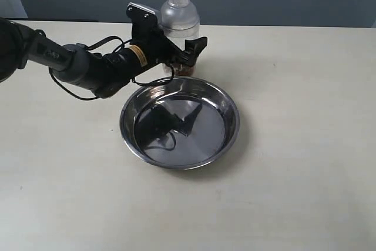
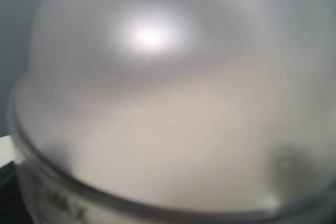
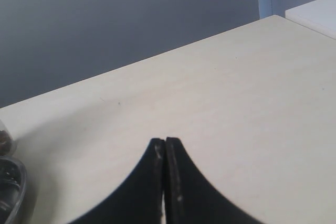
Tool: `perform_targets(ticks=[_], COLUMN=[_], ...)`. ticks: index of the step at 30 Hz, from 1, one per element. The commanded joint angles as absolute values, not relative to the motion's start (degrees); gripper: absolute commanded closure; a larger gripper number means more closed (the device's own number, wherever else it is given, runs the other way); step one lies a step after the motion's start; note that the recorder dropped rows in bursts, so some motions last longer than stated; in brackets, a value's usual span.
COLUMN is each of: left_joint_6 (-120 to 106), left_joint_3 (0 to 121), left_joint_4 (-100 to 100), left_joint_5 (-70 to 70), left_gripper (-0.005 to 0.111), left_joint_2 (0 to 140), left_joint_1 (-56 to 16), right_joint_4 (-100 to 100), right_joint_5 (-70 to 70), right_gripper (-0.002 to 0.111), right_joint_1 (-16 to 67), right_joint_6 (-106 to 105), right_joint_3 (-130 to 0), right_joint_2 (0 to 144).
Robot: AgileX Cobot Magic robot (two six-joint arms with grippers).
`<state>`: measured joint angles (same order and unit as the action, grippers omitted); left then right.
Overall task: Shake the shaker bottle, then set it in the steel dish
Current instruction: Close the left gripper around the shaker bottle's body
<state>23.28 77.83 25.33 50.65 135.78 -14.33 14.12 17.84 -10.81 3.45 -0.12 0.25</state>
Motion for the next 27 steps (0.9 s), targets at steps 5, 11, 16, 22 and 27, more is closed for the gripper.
perform_targets(ticks=[5,11,16,22,27], left_joint_6=[21.89,21.90,22.00,26.00,27.02], left_joint_3=[78.14,78.14,78.14,78.14,78.14], left_joint_4=[22.37,22.74,25.89,28.81,28.81], left_joint_5=[48.96,49.70,49.89,52.71,50.46], left_gripper=[0.012,0.019,0.038,0.106,0.106], left_joint_2=[135.76,135.76,135.76,135.76,135.76], left_joint_1=[-14.23,-14.23,-14.23,-14.23,-14.23], right_joint_4=[14.01,14.01,14.01,14.01,14.01], right_joint_5=[17.42,17.42,17.42,17.42,17.42], right_gripper=[0.109,0.109,0.109,0.109,0.109], right_joint_1=[-10.76,-10.76,-10.76,-10.76,-10.76], right_joint_6=[3.26,3.26,3.26,3.26,3.26], right_joint_3=[0.00,0.00,0.00,0.00,0.00], right_joint_2=[0.00,0.00,0.00,0.00,0.00])
